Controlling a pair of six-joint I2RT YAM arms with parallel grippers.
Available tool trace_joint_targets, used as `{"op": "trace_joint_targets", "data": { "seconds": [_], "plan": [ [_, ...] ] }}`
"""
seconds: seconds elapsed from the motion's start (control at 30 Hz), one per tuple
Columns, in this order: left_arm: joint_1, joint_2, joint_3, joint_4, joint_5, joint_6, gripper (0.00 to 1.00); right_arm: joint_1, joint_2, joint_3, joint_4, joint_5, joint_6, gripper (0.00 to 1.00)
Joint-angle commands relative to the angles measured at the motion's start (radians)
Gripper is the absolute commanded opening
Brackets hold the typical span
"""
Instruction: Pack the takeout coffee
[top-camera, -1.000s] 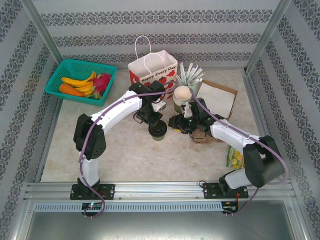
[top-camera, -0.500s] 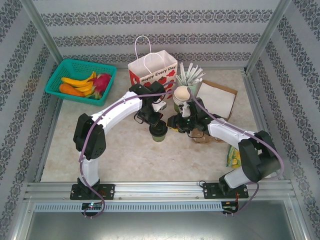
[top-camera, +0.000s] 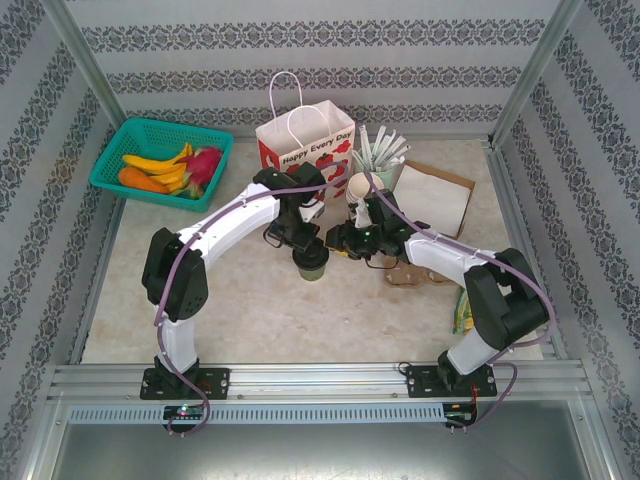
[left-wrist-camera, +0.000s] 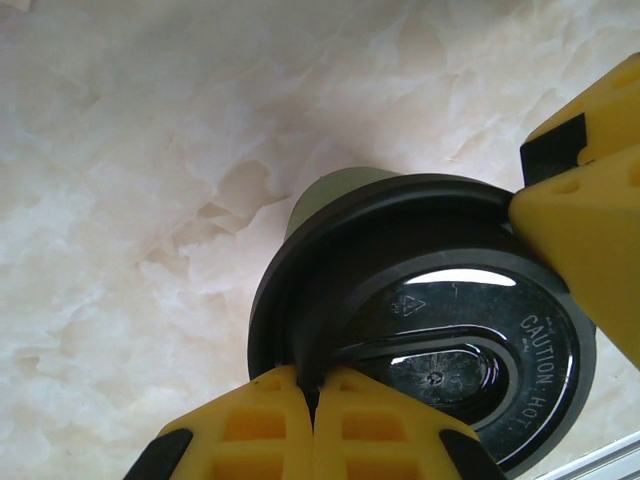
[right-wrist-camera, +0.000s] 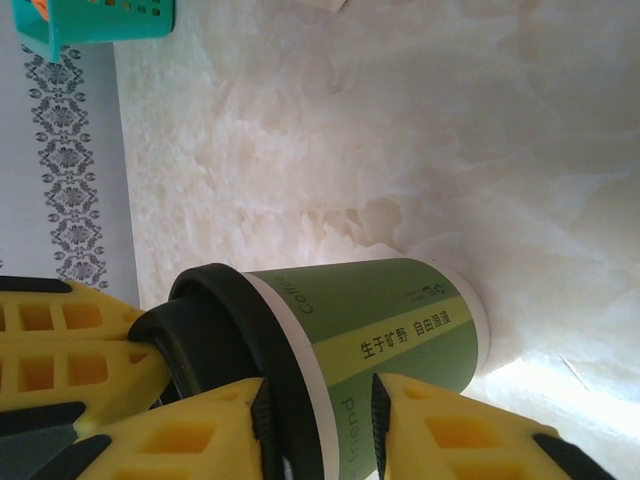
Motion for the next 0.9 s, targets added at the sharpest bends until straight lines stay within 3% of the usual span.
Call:
{"op": "trace_joint_targets", "data": {
  "seconds": [0.0, 0.23, 0.53, 0.73, 0.87],
  "plan": [
    [-0.055, 0.067, -0.042, 0.139, 0.171, 0.003, 0.00, 0.070, 0.104, -0.010, -0.004, 0.082, 0.035, 0.38],
    [-0.055, 0.063, -0.044, 0.144, 0.157, 0.020, 0.00, 0.069, 0.159, 0.050, 0.040, 0.000, 0.043, 0.43],
    [-0.055, 0.059, -0.040, 0.141, 0.126, 0.020, 0.00, 0.071, 0.179, 0.068, 0.067, 0.011, 0.077, 0.55],
    [-0.054, 0.069, -0.027, 0.123, 0.080, 0.008, 0.00, 0.082, 0.217, 0.090, 0.061, -0.001, 0.076, 0.54],
    [-0.055, 0.061, -0.028, 0.116, 0.054, -0.016, 0.00, 0.081, 0.158, 0.093, 0.043, 0.034, 0.058, 0.56]
  ]
}}
